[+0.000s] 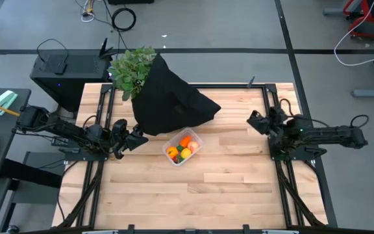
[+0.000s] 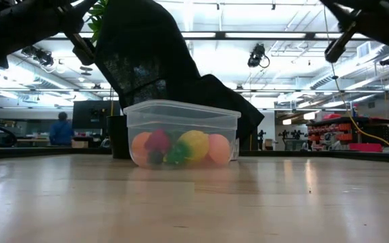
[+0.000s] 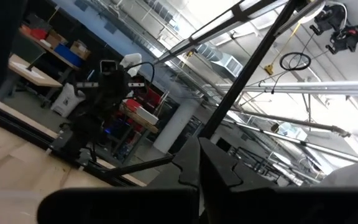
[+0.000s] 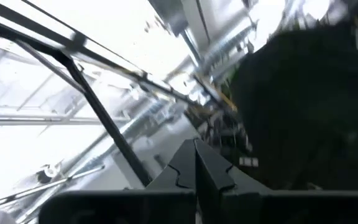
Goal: Pick and placing Produce into tupperware
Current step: Return to Home Position
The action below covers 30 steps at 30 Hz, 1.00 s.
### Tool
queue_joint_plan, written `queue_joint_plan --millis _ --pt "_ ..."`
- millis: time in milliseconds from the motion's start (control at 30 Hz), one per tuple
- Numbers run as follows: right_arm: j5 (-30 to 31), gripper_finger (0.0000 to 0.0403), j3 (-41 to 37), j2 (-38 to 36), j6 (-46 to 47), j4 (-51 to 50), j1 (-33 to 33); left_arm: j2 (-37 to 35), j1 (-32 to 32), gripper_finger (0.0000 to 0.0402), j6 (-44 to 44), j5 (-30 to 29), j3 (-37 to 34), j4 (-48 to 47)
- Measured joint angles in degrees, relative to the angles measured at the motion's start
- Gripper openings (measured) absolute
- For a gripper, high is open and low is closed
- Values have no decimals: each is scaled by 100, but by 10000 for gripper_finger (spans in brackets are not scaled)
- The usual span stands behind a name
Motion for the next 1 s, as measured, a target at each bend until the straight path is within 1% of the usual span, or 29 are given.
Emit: queue_joint_plan --millis 300,500,667,800,867,1000 --pt "26 0 0 -964 -866 -106 0 0 0 25 -53 -145 0 0" --pt "-74 0 0 -1519 -1125 -595 0 0 0 11 -209 -146 0 -2" --pt "-280 0 -4 -1517 -1347 -595 0 -1 0 7 -519 -148 4 -13" --pt "-545 0 -4 -1515 -1306 -616 0 0 0 19 -749 -167 4 -19" --pt "-642 0 0 -1515 -1214 -860 2 -1 2 23 -808 -179 4 -21" --pt "-604 0 0 -1515 -1352 -1748 2 0 0 23 -816 -231 4 -24"
